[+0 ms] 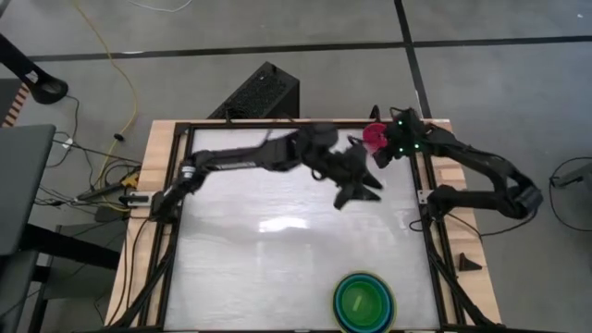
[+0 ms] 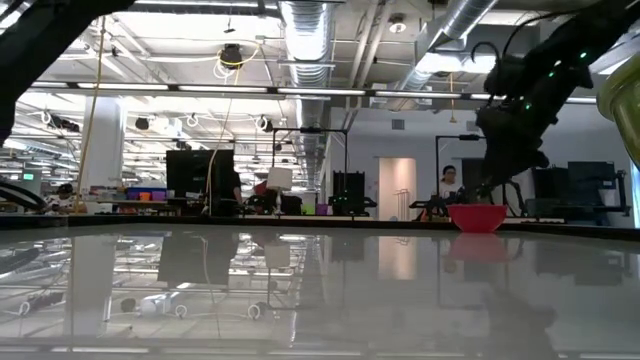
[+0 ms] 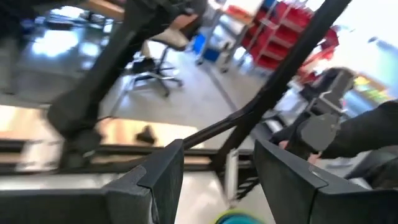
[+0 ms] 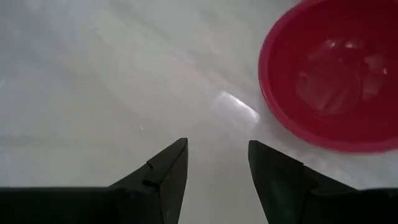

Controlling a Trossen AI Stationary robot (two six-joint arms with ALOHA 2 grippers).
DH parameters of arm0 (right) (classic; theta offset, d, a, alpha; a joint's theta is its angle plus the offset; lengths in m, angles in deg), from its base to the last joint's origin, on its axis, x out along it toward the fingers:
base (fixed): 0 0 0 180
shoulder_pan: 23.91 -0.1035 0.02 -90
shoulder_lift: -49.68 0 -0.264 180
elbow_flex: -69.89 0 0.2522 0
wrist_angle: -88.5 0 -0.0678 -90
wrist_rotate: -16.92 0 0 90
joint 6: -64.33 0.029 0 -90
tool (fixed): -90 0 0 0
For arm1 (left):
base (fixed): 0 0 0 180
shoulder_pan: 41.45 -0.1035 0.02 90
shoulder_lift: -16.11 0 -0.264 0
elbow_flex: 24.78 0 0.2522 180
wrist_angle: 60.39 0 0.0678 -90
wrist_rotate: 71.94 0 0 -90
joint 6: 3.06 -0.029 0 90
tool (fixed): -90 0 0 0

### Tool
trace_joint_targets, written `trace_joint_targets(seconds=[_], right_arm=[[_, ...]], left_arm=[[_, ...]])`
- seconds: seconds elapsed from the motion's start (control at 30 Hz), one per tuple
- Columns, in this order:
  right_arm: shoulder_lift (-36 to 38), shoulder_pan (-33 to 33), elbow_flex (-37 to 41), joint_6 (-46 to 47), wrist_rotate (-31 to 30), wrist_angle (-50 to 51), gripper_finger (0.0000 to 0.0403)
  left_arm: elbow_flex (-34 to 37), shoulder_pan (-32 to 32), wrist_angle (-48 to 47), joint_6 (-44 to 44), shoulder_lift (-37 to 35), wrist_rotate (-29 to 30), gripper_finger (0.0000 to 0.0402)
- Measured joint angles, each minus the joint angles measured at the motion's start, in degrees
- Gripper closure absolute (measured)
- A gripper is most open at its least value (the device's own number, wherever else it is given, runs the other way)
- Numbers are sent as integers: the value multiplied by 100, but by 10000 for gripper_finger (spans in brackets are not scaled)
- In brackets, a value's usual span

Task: Nest bowls inside each other by size order
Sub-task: Stack the red bowl into the light green bowl

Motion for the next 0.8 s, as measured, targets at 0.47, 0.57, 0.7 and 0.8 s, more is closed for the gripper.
trace_joint_targets(seconds=[0.47,0.57,0.7,0.8], right_arm=[[-1088,93,-577,-1243,-414,-180,199],[-1390,156,-663,-1363,-470,-174,199],[-1908,252,-760,-1422,-632,-152,199],[-2314,312,-841,-1434,-631,-163,201]], left_arm=[[0,-540,-1927,-1083,-1091,812,217],[0,-567,-1985,-1110,-1090,824,217],[2,-567,-2059,-1156,-1085,904,217],[3,-566,-2125,-1166,-1085,938,217]])
